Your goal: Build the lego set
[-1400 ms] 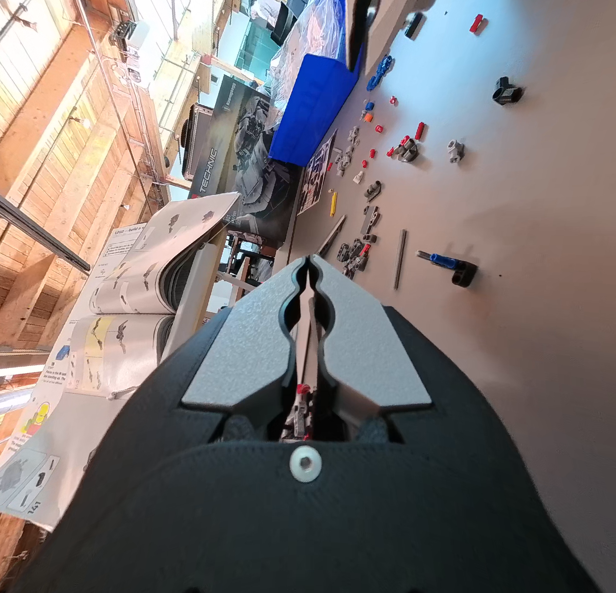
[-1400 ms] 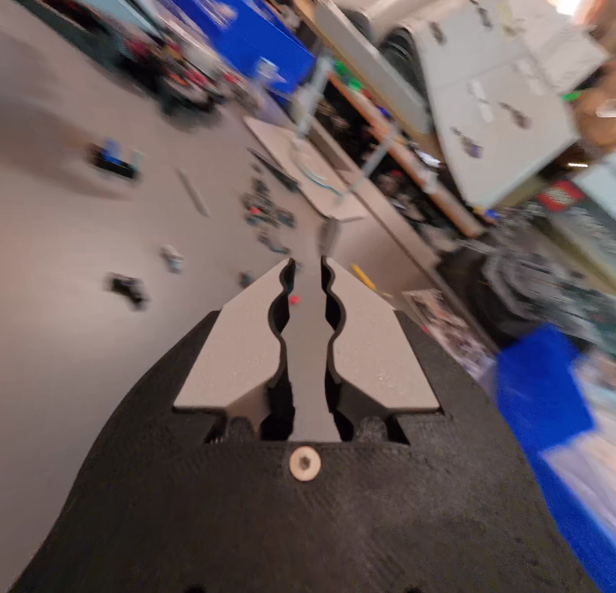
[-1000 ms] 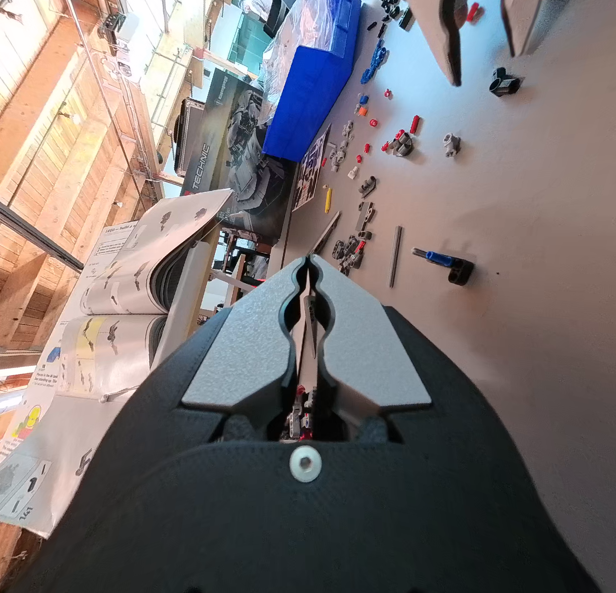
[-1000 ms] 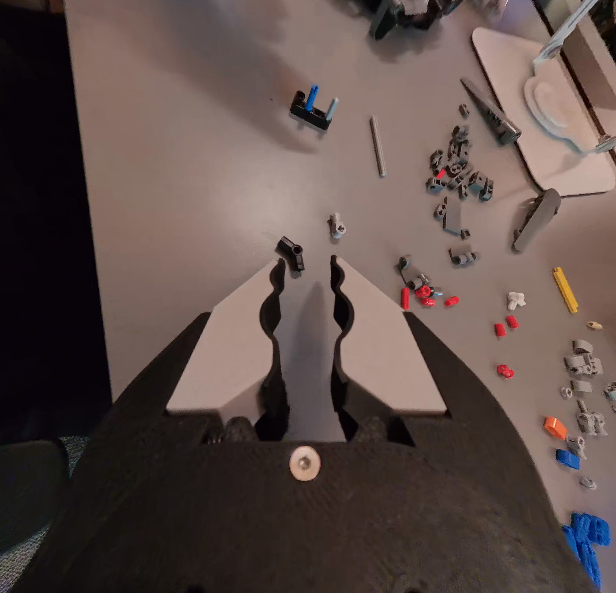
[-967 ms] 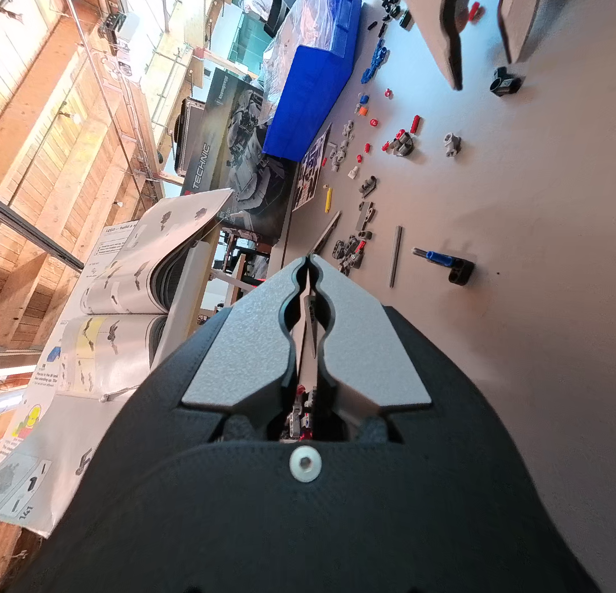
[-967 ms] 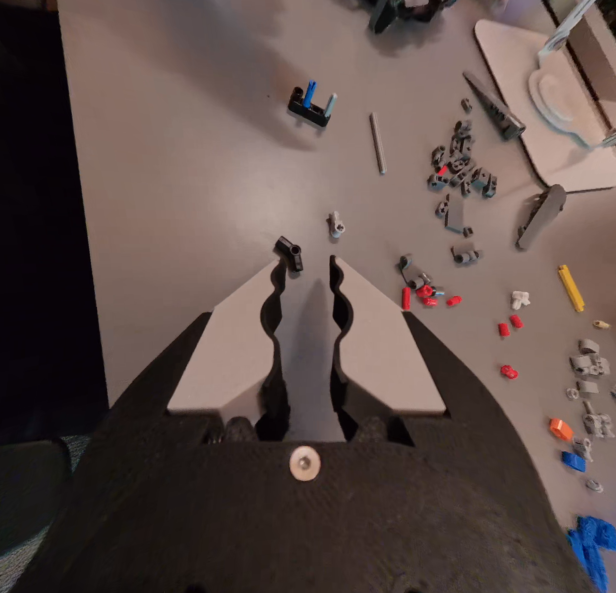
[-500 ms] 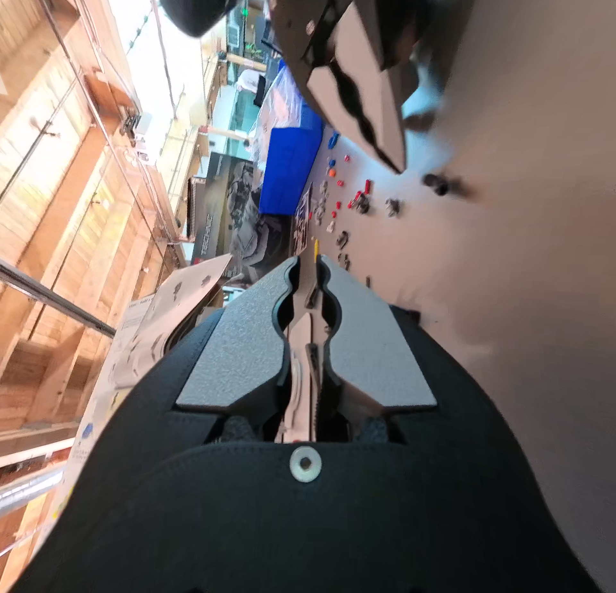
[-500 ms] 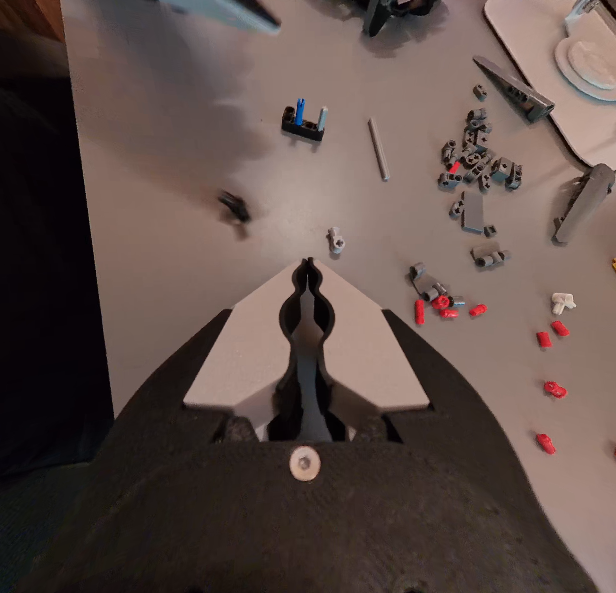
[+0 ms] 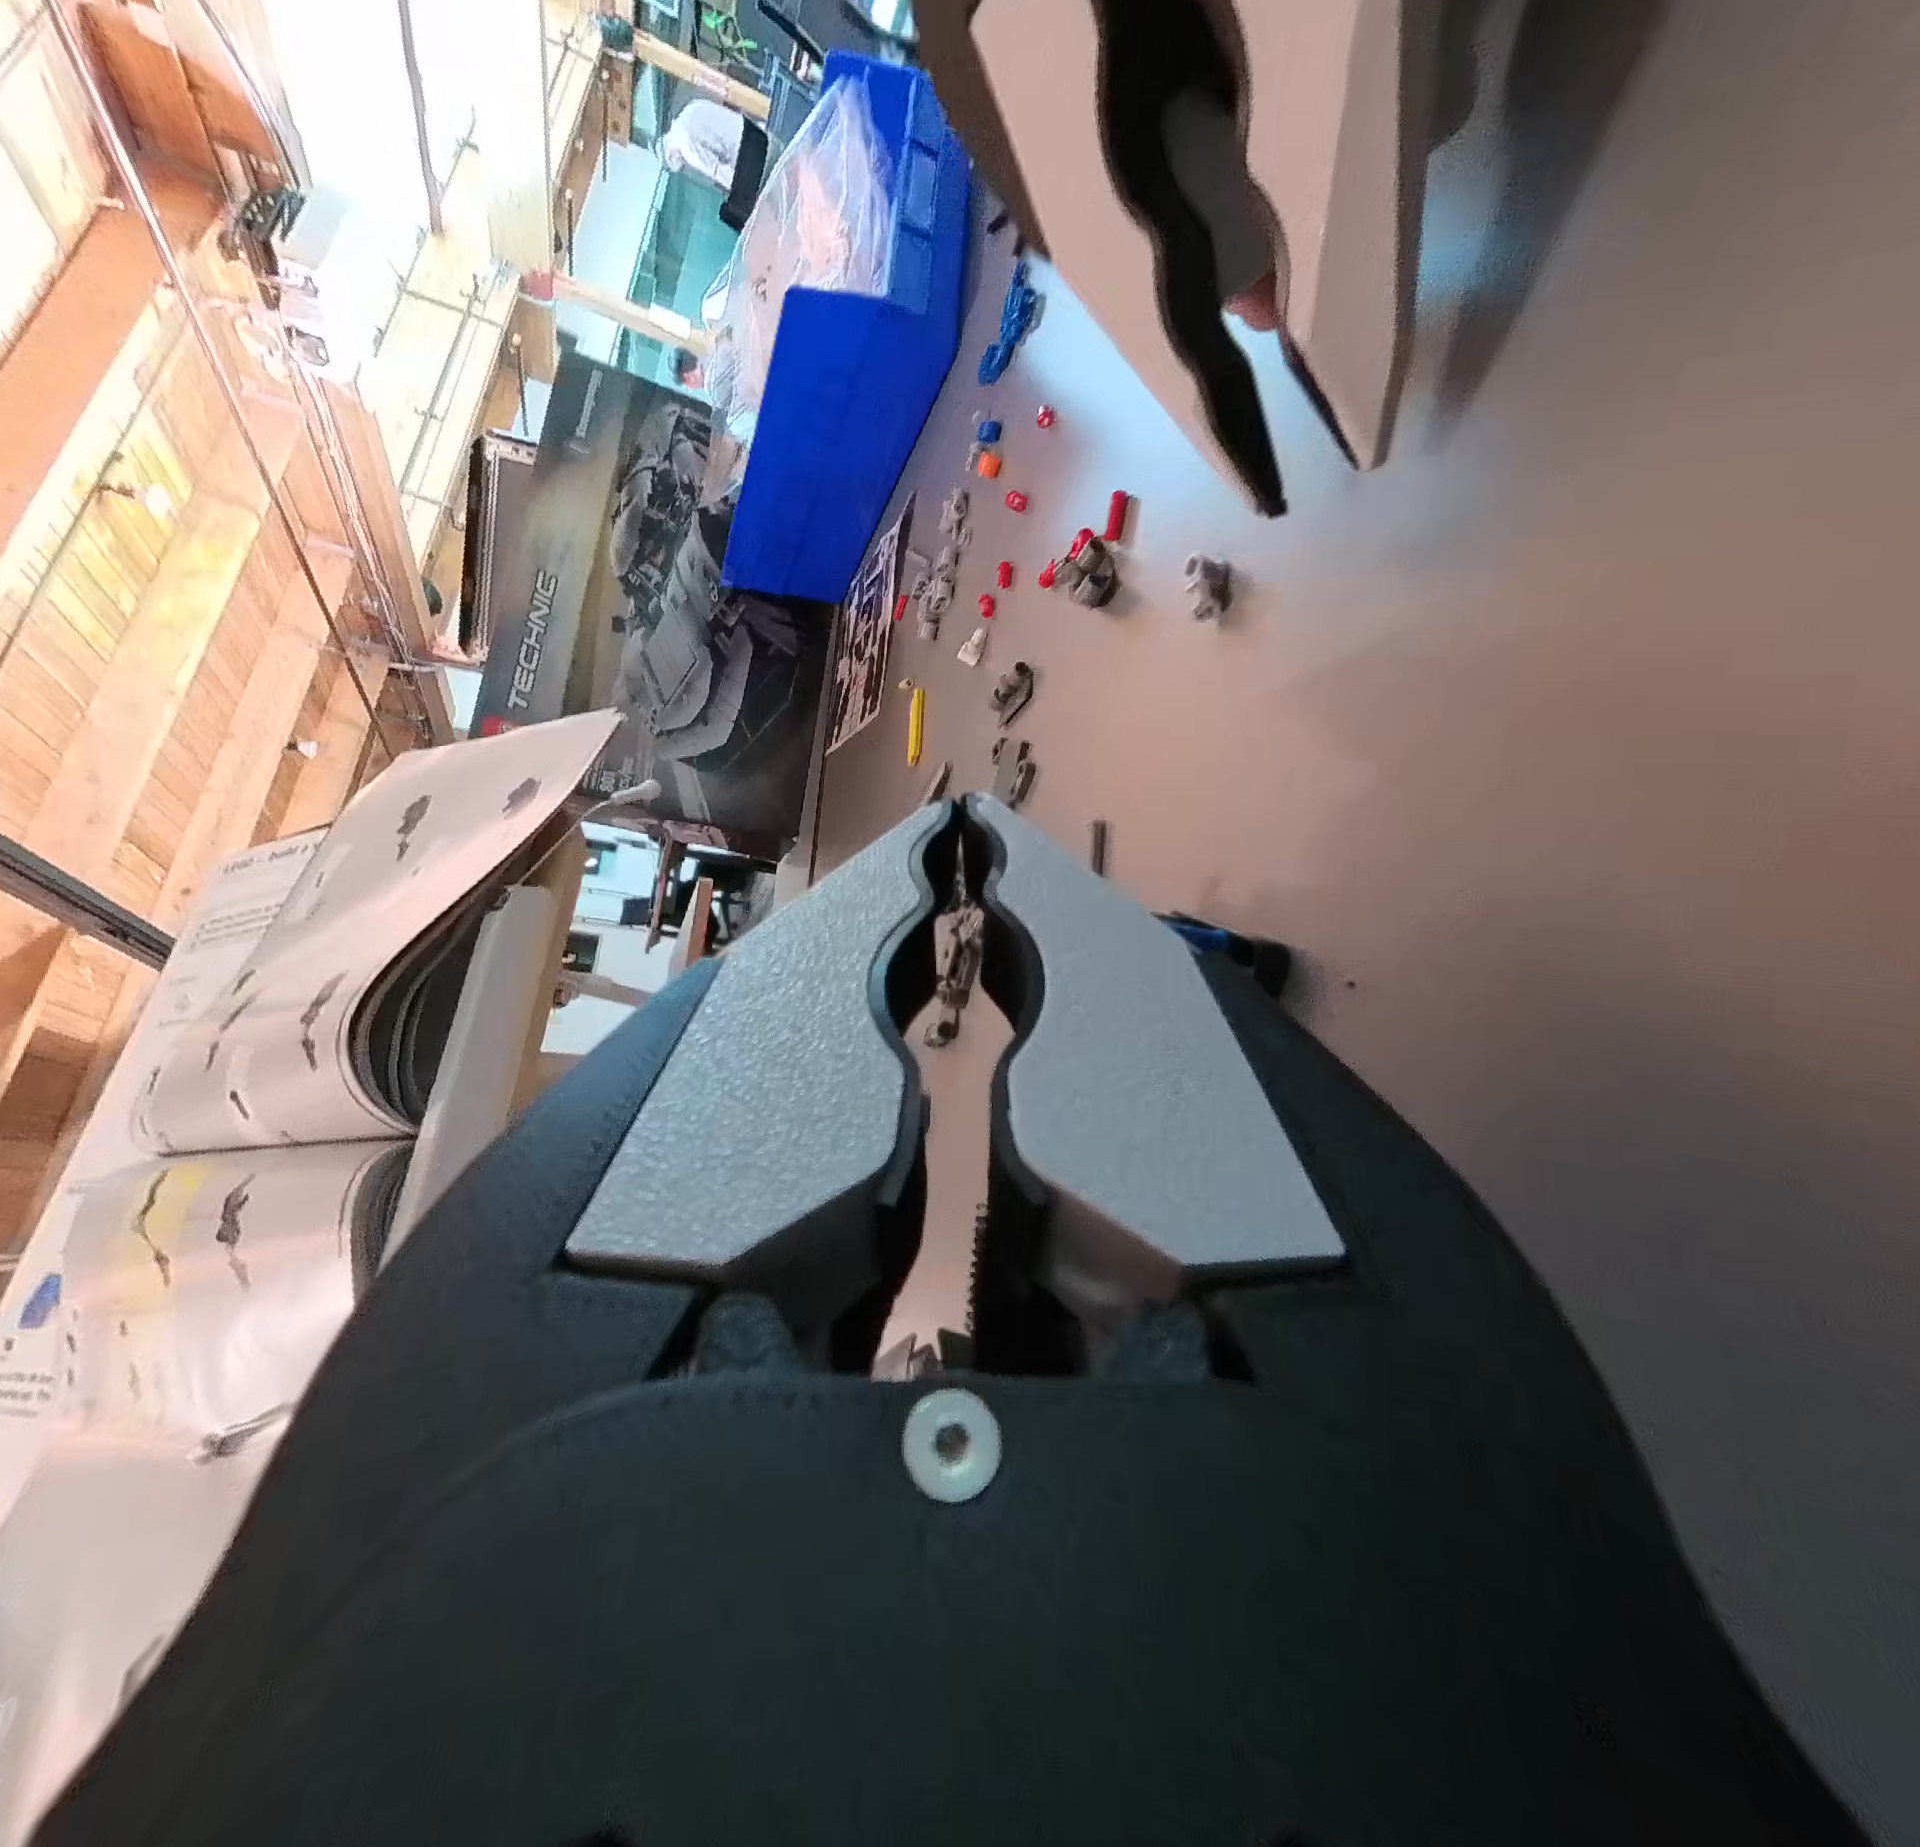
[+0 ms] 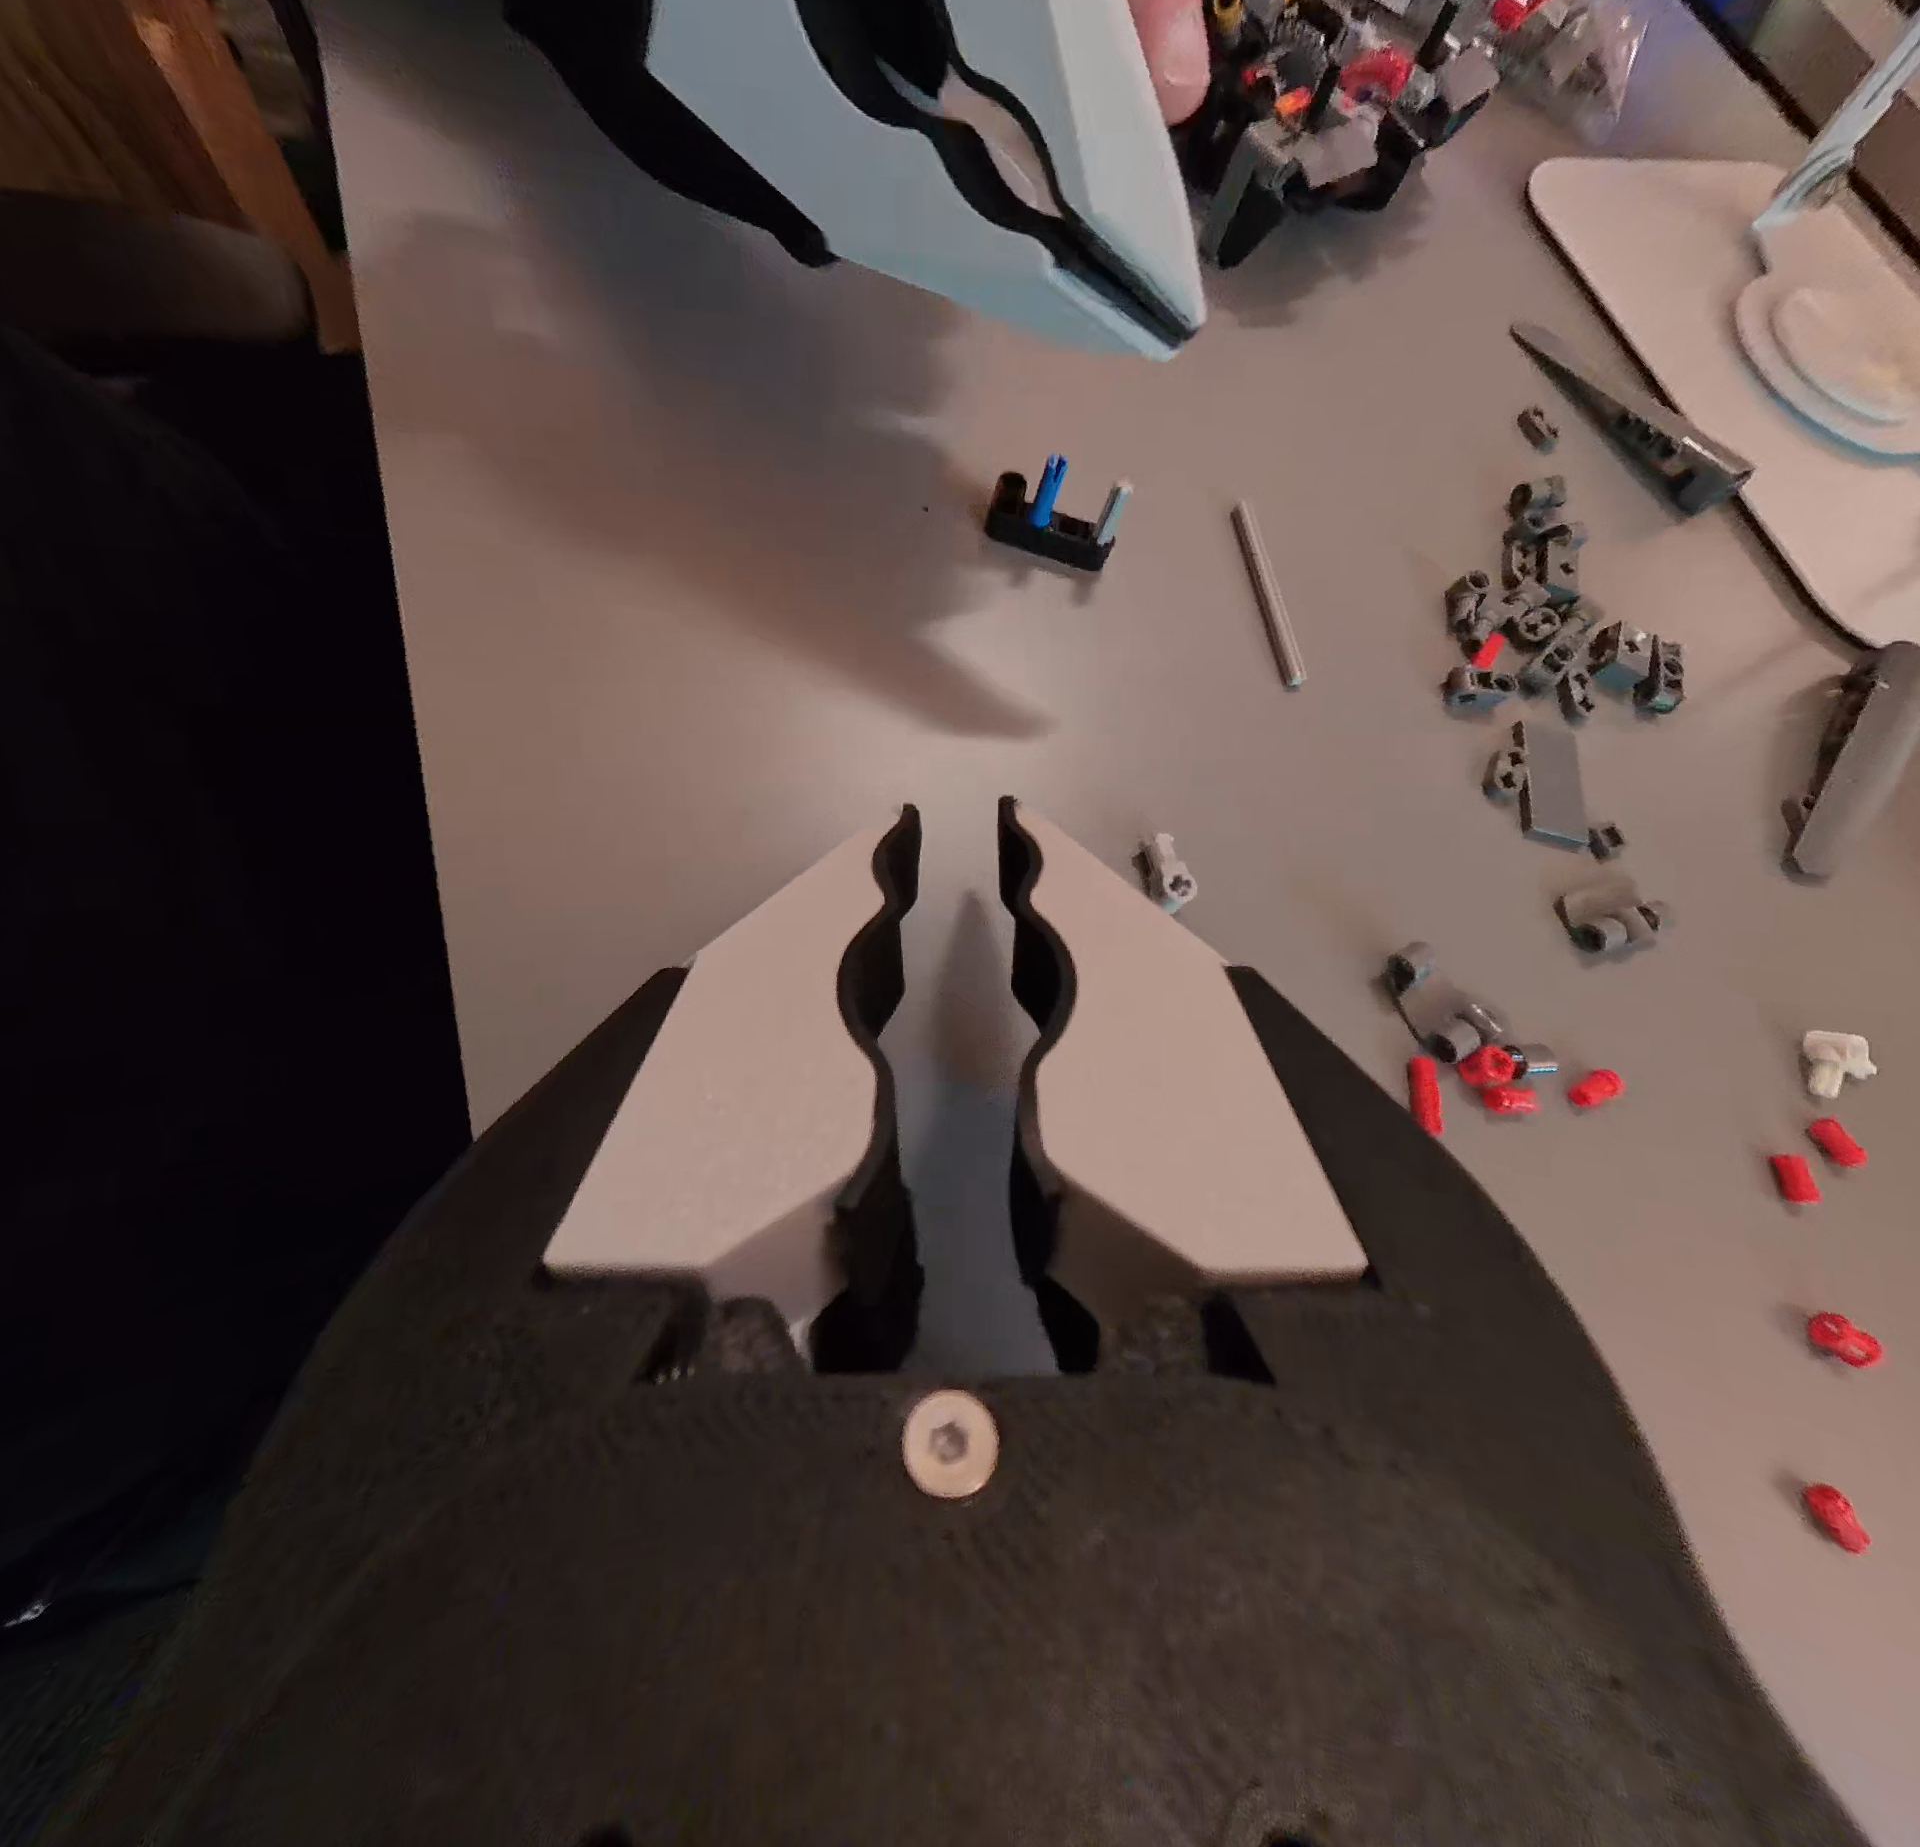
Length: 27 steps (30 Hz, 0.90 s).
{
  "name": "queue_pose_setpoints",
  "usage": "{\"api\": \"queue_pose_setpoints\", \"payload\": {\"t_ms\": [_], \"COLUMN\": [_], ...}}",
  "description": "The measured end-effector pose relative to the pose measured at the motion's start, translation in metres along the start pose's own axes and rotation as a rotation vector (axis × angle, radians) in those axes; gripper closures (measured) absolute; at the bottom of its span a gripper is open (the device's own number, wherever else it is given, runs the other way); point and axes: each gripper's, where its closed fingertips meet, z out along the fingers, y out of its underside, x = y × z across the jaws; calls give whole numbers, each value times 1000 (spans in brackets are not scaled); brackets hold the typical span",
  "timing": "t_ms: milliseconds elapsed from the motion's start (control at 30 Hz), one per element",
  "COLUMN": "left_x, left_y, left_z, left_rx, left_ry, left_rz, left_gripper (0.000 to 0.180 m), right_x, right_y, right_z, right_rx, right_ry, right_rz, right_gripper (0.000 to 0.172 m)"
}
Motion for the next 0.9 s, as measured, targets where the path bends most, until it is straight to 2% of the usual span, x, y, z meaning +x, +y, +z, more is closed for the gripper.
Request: {"api": "queue_pose_setpoints", "payload": {"t_ms": [200, 600, 767, 900], "left_x": [-7, -27, -52, -55], "left_y": [19, 30, 48, 62], "left_z": [8, 3, -19, -57], "left_rx": [-45, -132, -243, -328], "left_ry": [-29, -210, -317, -391], "left_rz": [-19, 158, 207, 123], "left_gripper": [180, 180, 180, 180], "right_x": [3, 1, 0, 12], "right_y": [8, 8, 7, 9], "right_z": [7, 10, 9, 2], "right_rx": [-58, -63, -55, -26], "right_ry": [-30, -8, -16, -14], "right_rz": [21, -35, -52, -40], "right_gripper": [158, 159, 152, 150]}}
